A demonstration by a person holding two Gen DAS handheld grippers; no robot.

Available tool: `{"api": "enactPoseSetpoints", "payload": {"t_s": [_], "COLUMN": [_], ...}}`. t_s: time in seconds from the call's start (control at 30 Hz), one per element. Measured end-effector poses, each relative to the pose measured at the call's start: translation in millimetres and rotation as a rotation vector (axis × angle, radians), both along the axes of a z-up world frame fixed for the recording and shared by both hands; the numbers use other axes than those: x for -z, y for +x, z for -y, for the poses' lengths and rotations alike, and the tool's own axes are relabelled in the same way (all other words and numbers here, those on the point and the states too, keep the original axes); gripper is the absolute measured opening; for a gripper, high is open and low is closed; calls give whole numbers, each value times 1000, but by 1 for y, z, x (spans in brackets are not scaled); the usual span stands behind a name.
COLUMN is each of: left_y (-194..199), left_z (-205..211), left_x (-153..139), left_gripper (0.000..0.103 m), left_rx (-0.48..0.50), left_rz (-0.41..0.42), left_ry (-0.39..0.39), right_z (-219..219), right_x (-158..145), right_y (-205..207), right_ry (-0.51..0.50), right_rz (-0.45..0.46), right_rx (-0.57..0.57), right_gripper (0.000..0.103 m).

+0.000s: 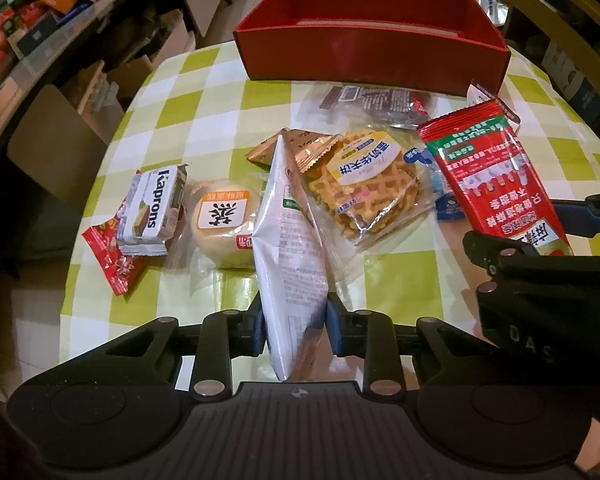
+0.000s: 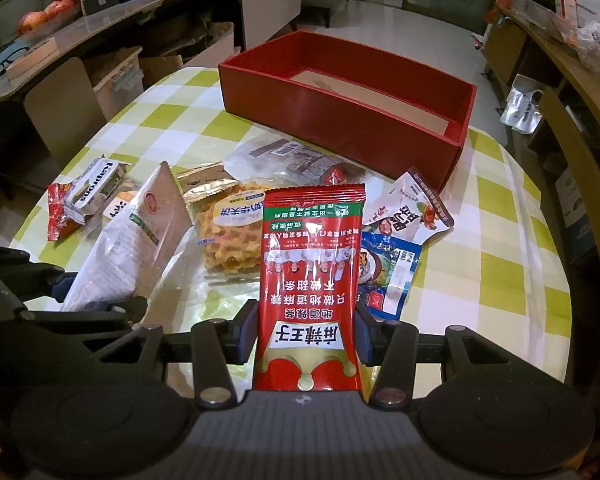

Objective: Organize snacks
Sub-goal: 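Lift the red packet with the right gripper while the left gripper grasps the white bread bag, then carry both packets over the red tray with both grippers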

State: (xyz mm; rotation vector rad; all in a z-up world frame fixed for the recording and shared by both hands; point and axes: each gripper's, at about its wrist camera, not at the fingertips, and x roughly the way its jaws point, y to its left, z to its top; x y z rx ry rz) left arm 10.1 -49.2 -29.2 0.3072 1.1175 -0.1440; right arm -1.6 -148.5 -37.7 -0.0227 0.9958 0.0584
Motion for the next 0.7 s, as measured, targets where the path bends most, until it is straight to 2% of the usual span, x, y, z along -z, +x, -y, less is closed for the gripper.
{"api": "enactPoseSetpoints", "payload": {"t_s": [0.27,0.7], "left_y": [-2,12], "left_z": [-2,-19], "left_x": [-8,-39], "left_gripper": [35,31], "left_rx": [6,-37], "left_rz": [16,17], "left_ry": [-14,-175], "right_z": [2,17], "right_x": [-3,-18], "right_y": [0,12], "right_ry": [7,61], "right_rz": [7,46], "right_rx": [6,55], "right_gripper": [54,54]}}
